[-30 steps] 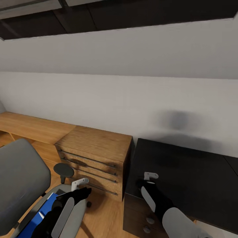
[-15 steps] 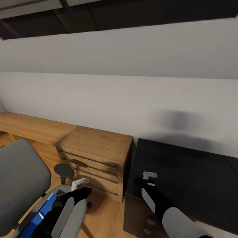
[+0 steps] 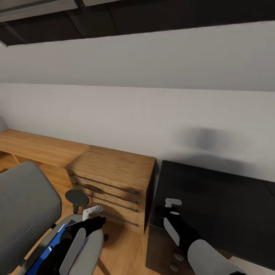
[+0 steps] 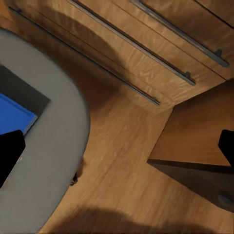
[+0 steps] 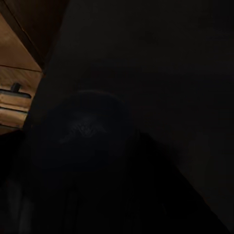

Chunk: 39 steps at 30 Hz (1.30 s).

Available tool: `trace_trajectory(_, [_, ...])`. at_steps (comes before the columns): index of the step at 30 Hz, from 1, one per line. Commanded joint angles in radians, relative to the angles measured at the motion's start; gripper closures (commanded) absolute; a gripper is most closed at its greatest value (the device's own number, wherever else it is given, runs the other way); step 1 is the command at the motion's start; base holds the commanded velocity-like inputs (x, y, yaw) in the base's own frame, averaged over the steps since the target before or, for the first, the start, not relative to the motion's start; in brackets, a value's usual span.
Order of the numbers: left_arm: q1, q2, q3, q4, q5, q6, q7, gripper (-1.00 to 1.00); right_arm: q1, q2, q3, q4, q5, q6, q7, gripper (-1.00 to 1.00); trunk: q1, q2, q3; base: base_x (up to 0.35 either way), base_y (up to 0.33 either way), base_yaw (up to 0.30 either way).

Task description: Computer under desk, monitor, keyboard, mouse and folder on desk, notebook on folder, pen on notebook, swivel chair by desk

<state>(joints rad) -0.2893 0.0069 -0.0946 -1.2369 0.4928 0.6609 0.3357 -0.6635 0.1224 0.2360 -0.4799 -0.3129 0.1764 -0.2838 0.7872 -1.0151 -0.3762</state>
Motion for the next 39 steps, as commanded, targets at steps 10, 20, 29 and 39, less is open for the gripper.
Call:
trace_trajectory(10, [-0.001, 0.001, -0.002, -0.001, 0.01, 0.002, 0.009, -1.0, -0.001, 0.0, 0.008, 0.006, -0.012, 0.012, -0.012, 1.0, 0.0, -0.001, -0.001, 0.0, 0.051, 0.0])
trace_trajectory(20, [-0.001, 0.001, -0.002, -0.004, 0.01, 0.003, 0.008, -1.0, -0.002, 0.0, 0.007, 0.007, -0.012, 0.012, -0.012, 1.0, 0.0, -0.001, -0.001, 0.0, 0.0, 0.0])
trace_trajectory(29, [-0.001, -0.001, -0.003, -0.024, 0.01, 0.003, 0.008, -1.0, -0.002, -0.001, 0.006, 0.007, -0.012, 0.012, -0.012, 1.0, 0.0, -0.001, -0.001, 0.0, 0.0, 0.0])
trace_trajectory(39, [-0.001, -0.001, -0.002, -0.039, 0.012, 0.006, 0.008, -1.0, -0.002, -0.001, 0.006, 0.007, -0.012, 0.011, -0.012, -1.0, 0.0, -0.001, -0.001, 0.0, 0.0, 0.0])
